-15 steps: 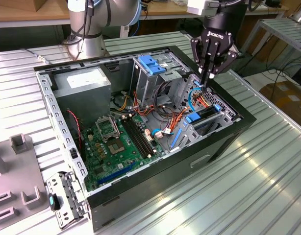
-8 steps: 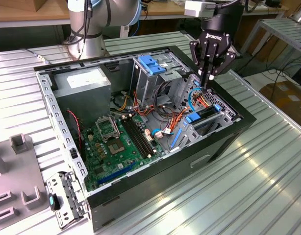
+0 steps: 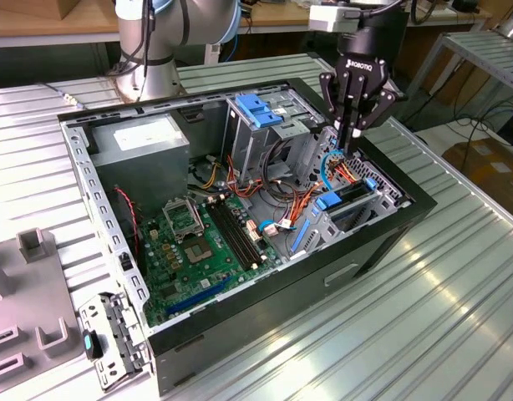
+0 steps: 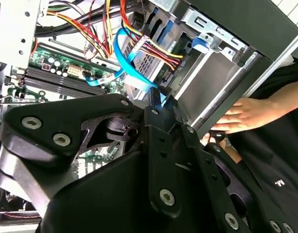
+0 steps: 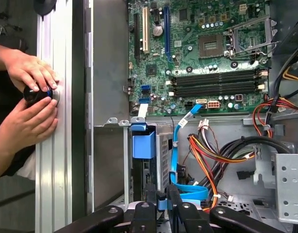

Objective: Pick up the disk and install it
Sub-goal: 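Insert the second disk wire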

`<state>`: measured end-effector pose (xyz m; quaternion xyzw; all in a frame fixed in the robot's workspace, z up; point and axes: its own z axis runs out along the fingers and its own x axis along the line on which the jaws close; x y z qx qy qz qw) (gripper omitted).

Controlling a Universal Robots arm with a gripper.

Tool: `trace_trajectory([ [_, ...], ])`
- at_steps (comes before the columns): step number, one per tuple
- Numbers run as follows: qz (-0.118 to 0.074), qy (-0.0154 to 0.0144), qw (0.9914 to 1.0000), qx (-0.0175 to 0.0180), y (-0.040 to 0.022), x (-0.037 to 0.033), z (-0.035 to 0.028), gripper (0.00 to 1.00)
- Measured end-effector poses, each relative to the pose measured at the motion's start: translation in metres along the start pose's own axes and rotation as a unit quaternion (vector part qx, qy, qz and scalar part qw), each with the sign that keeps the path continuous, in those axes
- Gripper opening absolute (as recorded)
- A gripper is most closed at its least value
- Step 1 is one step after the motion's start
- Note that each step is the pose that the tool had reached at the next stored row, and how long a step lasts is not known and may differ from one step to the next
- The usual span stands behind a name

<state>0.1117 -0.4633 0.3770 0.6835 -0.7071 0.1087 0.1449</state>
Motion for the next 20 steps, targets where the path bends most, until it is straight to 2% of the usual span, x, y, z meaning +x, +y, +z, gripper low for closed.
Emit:
trace_trajectory([
  [2,0.001,0.0093,0.99996,0.0007,0.0000,-0.0011,0.0012,0.24],
  [3,0.001,0.0125,0.99992,0.0008,-0.0001,-0.0014,0.0016,0.24],
  [4,0.001,0.0180,0.99984,0.0010,-0.0001,-0.0023,0.0035,0.24],
  [6,0.001,0.0217,0.99976,0.0012,-0.0002,-0.0031,0.0052,0.22],
  [8,0.002,0.0258,0.99966,0.0014,-0.0003,-0.0041,0.0071,0.11],
  [9,0.002,0.0279,0.99961,0.0014,-0.0003,-0.0044,0.0075,0.11],
  [11,0.002,0.0331,0.99945,0.0018,-0.0003,-0.0050,0.0079,0.11],
  [12,0.002,0.0372,0.99930,0.0019,-0.0003,-0.0057,0.0076,0.11],
  [15,0.003,0.0460,0.99893,0.0022,-0.0002,-0.0072,0.0071,0.11],
  [16,0.003,0.0477,0.99885,0.0022,-0.0002,-0.0077,0.0069,0.17],
  [18,0.003,0.0507,0.99871,0.0023,-0.0002,-0.0089,0.0064,0.17],
  [19,0.003,0.0520,0.99864,0.0023,-0.0001,-0.0093,0.0063,0.24],
  [20,0.003,0.0524,0.99862,0.0023,-0.0001,-0.0094,0.0064,0.24],
])
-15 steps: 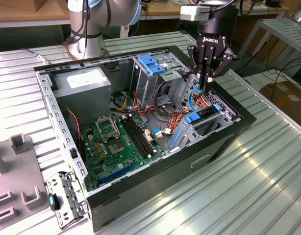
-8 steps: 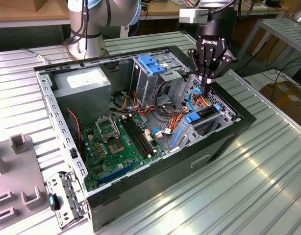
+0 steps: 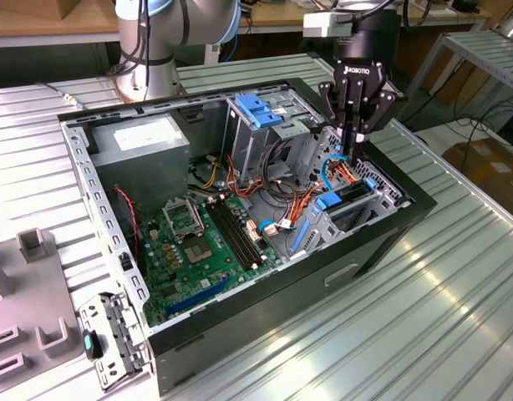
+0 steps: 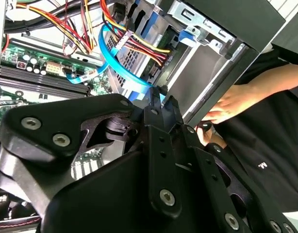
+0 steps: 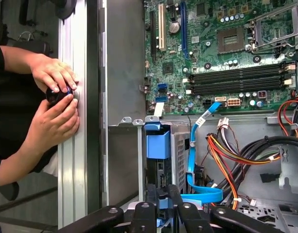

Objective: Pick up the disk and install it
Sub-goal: 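Insert the second disk wire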

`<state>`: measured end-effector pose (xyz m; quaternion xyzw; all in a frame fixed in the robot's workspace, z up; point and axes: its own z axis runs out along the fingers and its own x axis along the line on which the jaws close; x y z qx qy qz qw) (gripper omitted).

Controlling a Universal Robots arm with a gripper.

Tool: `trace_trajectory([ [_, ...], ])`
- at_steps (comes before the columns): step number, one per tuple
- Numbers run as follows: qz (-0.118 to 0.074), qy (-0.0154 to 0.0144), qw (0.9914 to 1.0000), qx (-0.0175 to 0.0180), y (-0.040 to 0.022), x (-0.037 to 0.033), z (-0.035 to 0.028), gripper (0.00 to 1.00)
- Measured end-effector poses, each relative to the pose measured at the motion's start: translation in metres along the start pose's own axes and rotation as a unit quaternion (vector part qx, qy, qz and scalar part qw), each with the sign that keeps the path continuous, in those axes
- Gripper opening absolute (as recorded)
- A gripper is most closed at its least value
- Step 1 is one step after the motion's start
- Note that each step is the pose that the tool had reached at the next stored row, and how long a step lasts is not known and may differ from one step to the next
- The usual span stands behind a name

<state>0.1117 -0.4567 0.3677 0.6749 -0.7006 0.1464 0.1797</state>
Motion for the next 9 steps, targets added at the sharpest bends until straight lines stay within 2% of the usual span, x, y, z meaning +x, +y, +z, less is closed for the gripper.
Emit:
trace_trajectory([
  [4,0.000,0.0011,1.00000,0.0000,-0.0001,-0.0011,0.0021,0.24],
  [9,0.000,0.0011,1.00000,0.0001,-0.0004,-0.0045,0.0089,0.24],
])
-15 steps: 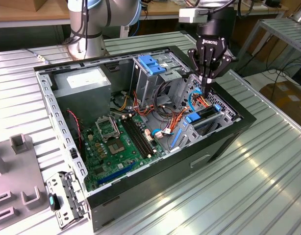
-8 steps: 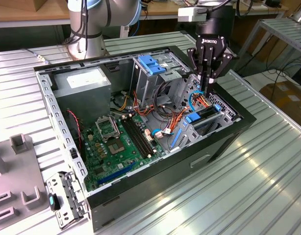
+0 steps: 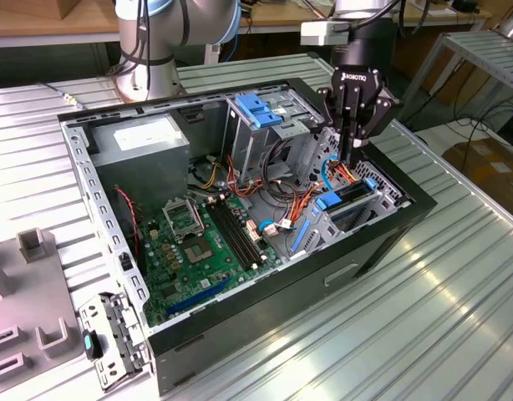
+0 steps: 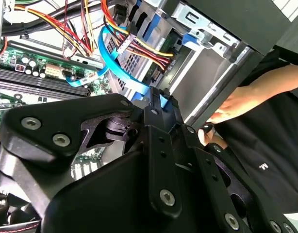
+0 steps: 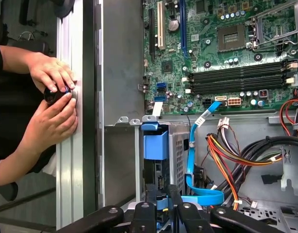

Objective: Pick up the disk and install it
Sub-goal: 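Insert the second disk wire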

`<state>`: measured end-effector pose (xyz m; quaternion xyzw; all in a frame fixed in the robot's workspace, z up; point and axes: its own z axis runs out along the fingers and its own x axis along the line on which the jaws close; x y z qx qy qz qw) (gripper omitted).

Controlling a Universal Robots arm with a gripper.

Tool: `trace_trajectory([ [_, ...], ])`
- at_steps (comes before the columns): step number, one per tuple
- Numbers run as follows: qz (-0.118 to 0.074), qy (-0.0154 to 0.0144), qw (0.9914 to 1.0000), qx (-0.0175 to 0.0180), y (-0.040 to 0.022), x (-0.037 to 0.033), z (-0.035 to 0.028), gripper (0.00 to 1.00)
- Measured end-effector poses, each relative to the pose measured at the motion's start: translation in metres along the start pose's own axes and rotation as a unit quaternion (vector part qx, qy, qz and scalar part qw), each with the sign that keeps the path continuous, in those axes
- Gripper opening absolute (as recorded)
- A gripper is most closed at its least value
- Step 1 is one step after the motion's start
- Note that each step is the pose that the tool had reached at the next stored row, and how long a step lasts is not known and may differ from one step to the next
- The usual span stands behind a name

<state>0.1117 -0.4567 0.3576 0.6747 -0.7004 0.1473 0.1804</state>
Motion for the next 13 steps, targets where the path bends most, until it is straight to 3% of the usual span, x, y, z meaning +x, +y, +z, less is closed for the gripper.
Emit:
trace_trajectory([
  [3,0.000,0.0004,1.00000,0.0000,-0.0001,-0.0013,0.0026,0.23],
  [4,0.000,0.0008,1.00000,0.0001,-0.0001,-0.0017,0.0034,0.16],
  [8,0.000,0.0015,1.00000,0.0001,-0.0002,-0.0007,0.0046,0.16],
  [12,-0.001,-0.0131,0.99991,-0.0002,-0.0003,0.0107,0.0121,0.16],
  [13,-0.001,-0.0216,0.99976,-0.0004,0.0004,0.0149,0.0154,0.16],
])
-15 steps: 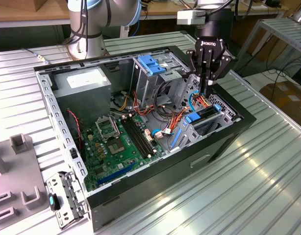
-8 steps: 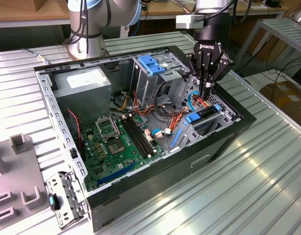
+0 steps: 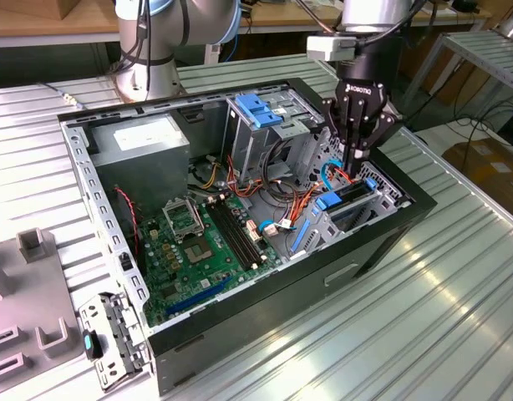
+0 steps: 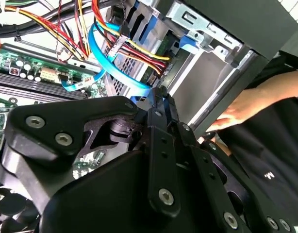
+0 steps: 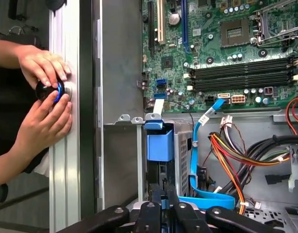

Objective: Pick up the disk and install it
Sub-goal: 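Insert the second disk wire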

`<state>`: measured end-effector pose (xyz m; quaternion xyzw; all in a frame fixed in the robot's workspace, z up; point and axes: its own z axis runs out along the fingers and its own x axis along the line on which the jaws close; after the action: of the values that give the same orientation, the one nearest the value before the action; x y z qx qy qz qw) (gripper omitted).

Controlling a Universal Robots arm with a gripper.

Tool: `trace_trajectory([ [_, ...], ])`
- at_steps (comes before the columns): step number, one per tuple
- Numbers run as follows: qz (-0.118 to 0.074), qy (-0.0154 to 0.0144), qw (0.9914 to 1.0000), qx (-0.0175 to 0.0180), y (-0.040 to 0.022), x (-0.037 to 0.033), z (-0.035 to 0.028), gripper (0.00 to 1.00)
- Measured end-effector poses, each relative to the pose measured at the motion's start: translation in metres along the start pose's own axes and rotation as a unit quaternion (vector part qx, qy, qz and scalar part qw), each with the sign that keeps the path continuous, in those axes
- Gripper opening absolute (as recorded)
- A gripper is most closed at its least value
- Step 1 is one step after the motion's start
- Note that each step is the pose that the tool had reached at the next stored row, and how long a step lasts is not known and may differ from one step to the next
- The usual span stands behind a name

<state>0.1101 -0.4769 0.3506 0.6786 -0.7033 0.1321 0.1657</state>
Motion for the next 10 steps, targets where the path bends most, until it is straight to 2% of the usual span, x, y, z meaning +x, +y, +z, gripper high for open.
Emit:
trace_trajectory([
  [2,0.000,-0.0079,0.99997,-0.0002,0.0009,0.0036,0.0026,0.16],
  [5,-0.001,-0.0228,0.99974,-0.0004,0.0025,0.0082,0.0058,0.16],
  [7,-0.002,-0.0375,0.99929,-0.0007,0.0041,0.0119,0.0083,0.16],
  [8,-0.003,-0.0423,0.99910,-0.0008,0.0046,0.0133,0.0091,0.16],
  [9,-0.003,-0.0495,0.99877,-0.0010,0.0051,0.0153,0.0104,0.16],
  [10,-0.003,-0.0545,0.99851,-0.0010,0.0052,0.0168,0.0112,0.16],
])
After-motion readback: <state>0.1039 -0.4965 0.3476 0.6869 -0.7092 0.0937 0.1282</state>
